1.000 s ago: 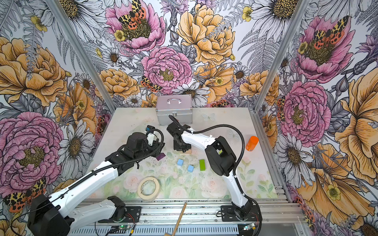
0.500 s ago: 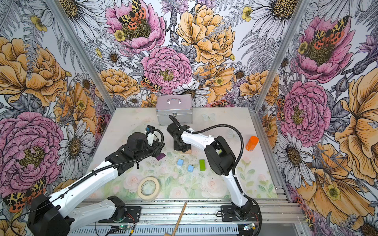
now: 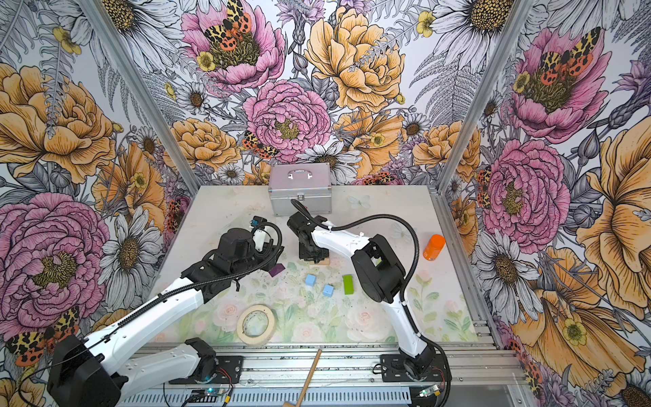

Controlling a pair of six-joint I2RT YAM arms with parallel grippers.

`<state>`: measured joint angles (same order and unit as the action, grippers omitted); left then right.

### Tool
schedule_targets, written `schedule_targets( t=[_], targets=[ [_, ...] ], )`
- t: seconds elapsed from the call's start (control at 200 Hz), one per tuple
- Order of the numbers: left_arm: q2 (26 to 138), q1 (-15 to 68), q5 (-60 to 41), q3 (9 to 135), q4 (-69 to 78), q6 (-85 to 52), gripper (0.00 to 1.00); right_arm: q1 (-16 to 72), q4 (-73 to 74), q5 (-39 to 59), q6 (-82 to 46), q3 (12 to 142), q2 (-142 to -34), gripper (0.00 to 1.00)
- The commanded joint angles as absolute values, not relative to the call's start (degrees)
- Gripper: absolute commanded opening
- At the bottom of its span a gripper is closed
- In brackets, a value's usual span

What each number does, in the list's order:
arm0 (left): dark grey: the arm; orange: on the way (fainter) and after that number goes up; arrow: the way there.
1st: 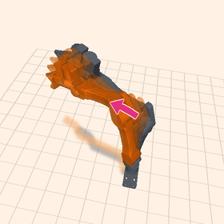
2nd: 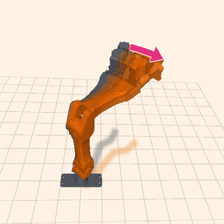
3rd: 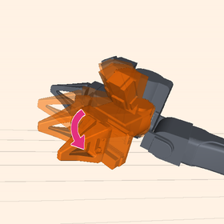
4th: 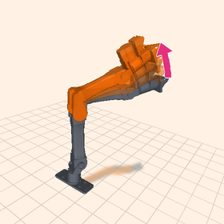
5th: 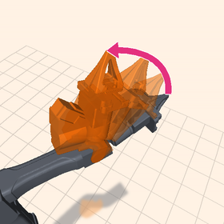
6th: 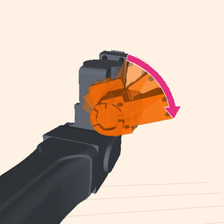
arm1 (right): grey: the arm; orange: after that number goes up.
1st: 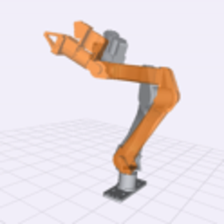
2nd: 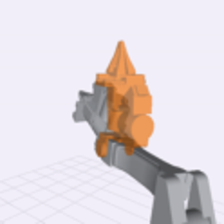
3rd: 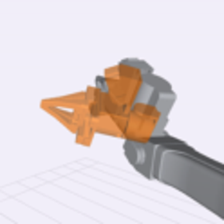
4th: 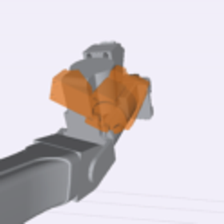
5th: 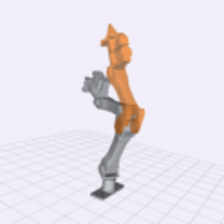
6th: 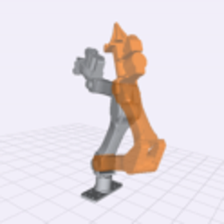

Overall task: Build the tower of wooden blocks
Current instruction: 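Lower the held lime-green cube onto the wood blocks with the right gripper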

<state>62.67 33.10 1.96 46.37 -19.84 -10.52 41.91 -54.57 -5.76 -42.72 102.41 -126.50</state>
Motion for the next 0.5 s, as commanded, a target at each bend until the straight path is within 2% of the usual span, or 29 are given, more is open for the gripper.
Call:
schedule_targets(
  t=[0.0,0.49],
  targets=[
    [62.29,33.07,2.10,45.58,-18.07,-10.99,0.51,41.58,-54.06,-5.54,-43.80,104.24,-127.72,0.07],
    [62.06,33.23,2.11,45.55,-18.10,-10.84,0.52,41.55,-54.10,-5.45,-43.79,104.33,-127.69,0.23]
  ],
)
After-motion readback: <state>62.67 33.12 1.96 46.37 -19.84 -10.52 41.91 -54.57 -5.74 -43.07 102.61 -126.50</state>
